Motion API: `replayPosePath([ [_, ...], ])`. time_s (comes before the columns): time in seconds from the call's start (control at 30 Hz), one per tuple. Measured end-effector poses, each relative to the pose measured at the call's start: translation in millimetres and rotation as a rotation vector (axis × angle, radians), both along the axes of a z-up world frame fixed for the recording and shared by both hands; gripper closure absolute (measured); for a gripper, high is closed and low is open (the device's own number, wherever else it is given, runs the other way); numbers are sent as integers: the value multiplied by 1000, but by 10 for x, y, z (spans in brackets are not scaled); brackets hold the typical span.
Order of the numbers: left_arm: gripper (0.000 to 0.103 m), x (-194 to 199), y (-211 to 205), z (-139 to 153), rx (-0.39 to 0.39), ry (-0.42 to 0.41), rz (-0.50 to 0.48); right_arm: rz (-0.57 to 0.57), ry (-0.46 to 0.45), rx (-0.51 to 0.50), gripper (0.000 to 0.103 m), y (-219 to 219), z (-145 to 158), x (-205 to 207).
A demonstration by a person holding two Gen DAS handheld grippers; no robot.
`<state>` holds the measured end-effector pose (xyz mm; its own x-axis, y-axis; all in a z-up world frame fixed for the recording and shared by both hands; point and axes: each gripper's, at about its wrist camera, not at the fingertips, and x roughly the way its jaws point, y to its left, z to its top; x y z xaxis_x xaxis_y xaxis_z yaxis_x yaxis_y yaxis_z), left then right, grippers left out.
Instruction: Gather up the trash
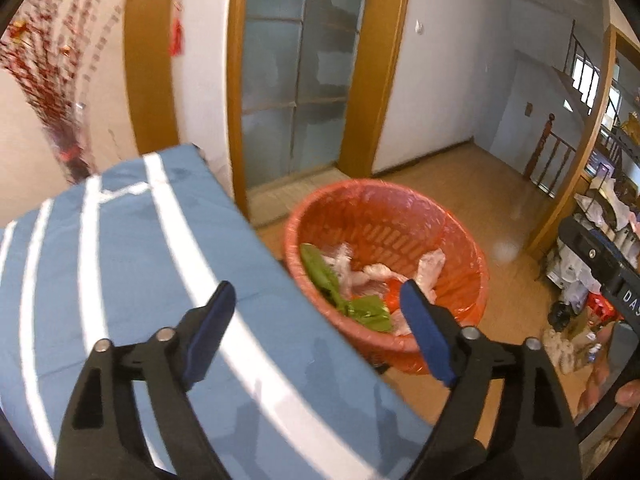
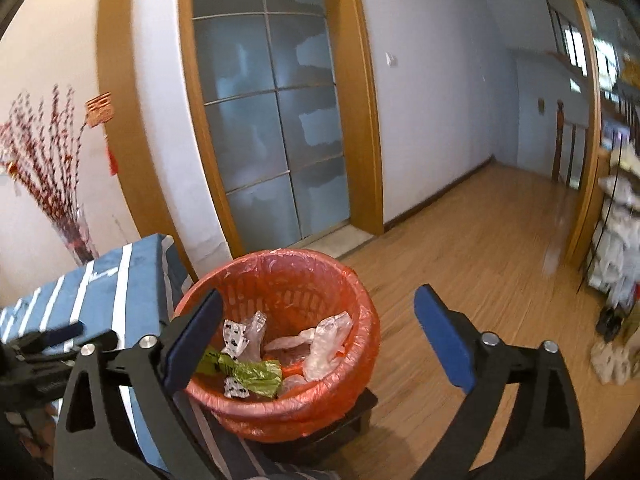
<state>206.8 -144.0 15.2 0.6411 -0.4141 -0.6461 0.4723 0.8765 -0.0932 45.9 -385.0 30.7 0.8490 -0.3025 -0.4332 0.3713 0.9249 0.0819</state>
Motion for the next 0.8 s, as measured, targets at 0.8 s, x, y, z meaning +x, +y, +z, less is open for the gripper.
replayPosePath([
  [0.8,4,-1497,958,151,30,-259,344,75,-9,-137,2,795,-60,-738],
])
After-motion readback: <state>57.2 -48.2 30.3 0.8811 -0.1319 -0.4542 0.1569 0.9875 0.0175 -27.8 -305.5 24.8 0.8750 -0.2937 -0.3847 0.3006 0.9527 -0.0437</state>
